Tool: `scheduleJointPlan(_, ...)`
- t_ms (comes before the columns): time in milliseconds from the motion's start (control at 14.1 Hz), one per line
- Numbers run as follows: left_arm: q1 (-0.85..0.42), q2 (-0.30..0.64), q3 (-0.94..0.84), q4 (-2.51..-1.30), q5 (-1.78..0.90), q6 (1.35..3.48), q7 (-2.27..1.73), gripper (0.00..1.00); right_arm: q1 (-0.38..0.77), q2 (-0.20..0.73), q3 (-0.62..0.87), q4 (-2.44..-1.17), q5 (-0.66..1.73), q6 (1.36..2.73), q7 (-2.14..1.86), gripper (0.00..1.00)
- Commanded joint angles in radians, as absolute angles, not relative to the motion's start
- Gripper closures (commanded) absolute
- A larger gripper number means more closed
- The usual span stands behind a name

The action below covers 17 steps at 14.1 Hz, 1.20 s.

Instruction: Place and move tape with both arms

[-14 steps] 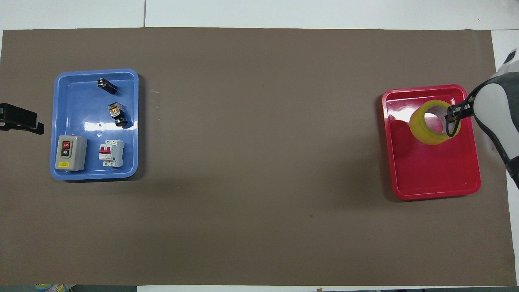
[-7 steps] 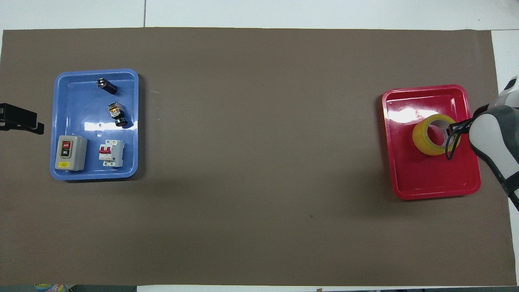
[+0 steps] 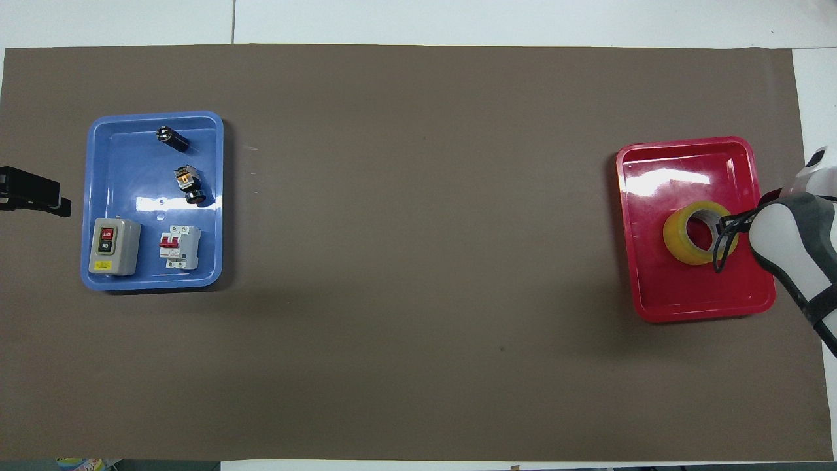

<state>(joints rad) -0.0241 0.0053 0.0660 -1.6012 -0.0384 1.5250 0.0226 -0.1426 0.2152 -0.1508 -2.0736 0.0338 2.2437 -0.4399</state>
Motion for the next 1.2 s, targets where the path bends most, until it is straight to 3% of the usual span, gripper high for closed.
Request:
scheduleJointPlan(0,-0.026,-0.02,0.067,-1.624,-0.057,1.519,0.029,0.0,-0.15,0.183,-0.135,-2.094,0.043,2.247,-0.433,0.2)
scheduleJointPlan(71,-0.026,-0.02,0.067,-1.624,-0.057,1.519,0.029,0.0,-0.15,0.181,-0.135,-2.068,0.044,2.223,-0.431,0.0)
scheduleJointPlan(424,-0.026,-0.02,0.067,-1.624,-0.057,1.519,0.029,0.0,-0.127,0.167,-0.132,-1.736,0.044,1.812,-0.405,0.0)
scheduleJointPlan(707,-0.025,-0.02,0.067,-1.624,-0.057,1.519,0.029,0.0,-0.085,0.169,-0.13,-1.489,0.029,1.591,-0.355,0.0)
scheduleJointPlan(919,-0.026,-0.018,0.067,-1.624,-0.057,1.519,0.029,0.0,-0.063,0.091,-0.127,-1.451,0.041,1.496,-0.307,0.0)
scheduleJointPlan(1131,-0.025,-0.018,0.067,-1.624,-0.057,1.519,0.029,0.0,-0.046,0.039,-0.135,-1.535,0.008,1.466,-0.285,0.0)
